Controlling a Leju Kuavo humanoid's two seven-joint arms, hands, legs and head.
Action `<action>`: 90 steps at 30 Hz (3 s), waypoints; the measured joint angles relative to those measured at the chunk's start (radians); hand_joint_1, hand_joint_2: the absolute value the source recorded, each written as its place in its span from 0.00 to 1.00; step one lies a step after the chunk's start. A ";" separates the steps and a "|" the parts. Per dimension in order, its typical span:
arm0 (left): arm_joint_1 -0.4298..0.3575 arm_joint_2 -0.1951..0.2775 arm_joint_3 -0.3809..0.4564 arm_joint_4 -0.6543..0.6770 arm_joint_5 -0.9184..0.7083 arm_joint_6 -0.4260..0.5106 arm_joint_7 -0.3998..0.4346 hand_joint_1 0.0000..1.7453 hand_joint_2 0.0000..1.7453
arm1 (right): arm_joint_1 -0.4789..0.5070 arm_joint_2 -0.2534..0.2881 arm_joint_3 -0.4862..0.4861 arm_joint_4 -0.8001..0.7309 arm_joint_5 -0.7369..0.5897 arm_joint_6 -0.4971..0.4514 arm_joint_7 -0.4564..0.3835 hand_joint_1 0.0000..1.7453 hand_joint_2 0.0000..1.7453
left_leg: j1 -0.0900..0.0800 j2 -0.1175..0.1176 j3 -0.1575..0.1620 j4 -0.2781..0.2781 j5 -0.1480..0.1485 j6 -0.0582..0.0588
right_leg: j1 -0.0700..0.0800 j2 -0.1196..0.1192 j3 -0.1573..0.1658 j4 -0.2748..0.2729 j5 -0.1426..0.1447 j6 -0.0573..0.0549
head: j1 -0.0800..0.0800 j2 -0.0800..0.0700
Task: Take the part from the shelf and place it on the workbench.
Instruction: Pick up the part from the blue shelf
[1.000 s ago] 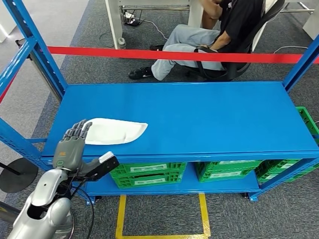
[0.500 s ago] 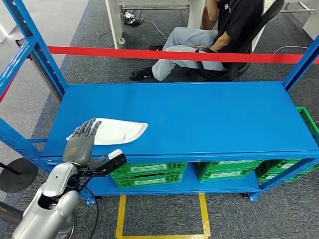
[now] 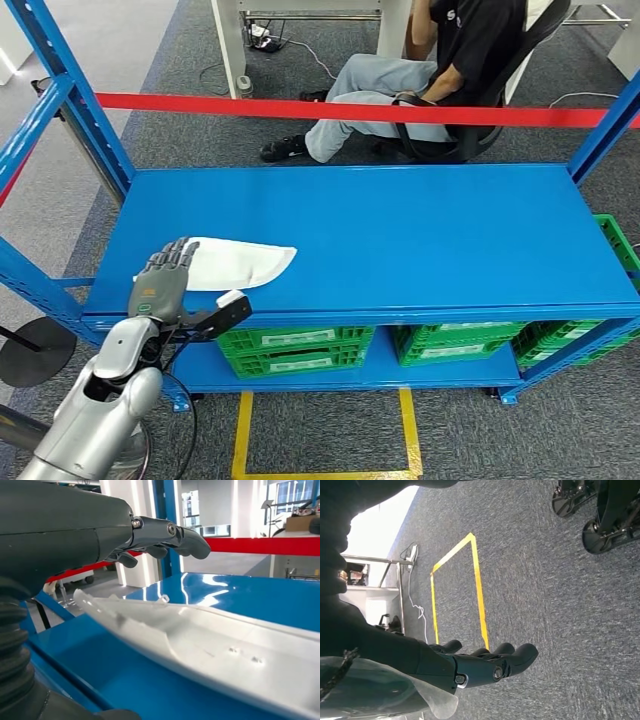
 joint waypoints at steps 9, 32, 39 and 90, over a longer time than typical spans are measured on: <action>-0.056 -0.012 0.008 0.086 0.002 0.001 -0.007 0.00 1.00 | -0.010 0.000 0.005 0.002 0.007 0.000 0.000 0.00 1.00 | 0.000 0.000 0.000 0.000 0.000 0.000 | 0.000 0.000 0.000 0.000 0.000 0.000 | 0.000 0.000; -0.125 -0.044 0.012 0.242 0.020 0.017 -0.022 0.84 1.00 | -0.014 0.001 0.025 0.006 0.018 0.000 0.000 0.00 1.00 | 0.000 0.000 0.000 0.000 0.000 0.000 | 0.000 0.000 0.000 0.000 0.000 0.000 | 0.000 0.000; -0.120 -0.044 0.018 0.248 0.031 0.034 -0.031 1.00 1.00 | -0.014 0.002 0.026 0.006 0.015 0.000 0.000 0.00 1.00 | 0.000 0.000 0.000 0.000 0.000 0.000 | 0.000 0.000 0.000 0.000 0.000 0.000 | 0.000 0.000; 0.328 -0.117 0.060 -0.473 0.595 0.252 -0.538 1.00 1.00 | 0.011 0.002 0.038 0.007 -0.045 -0.031 0.000 0.00 1.00 | -0.002 0.000 0.000 0.001 0.000 0.000 | -0.003 0.000 0.000 -0.001 0.003 0.004 | 0.000 0.000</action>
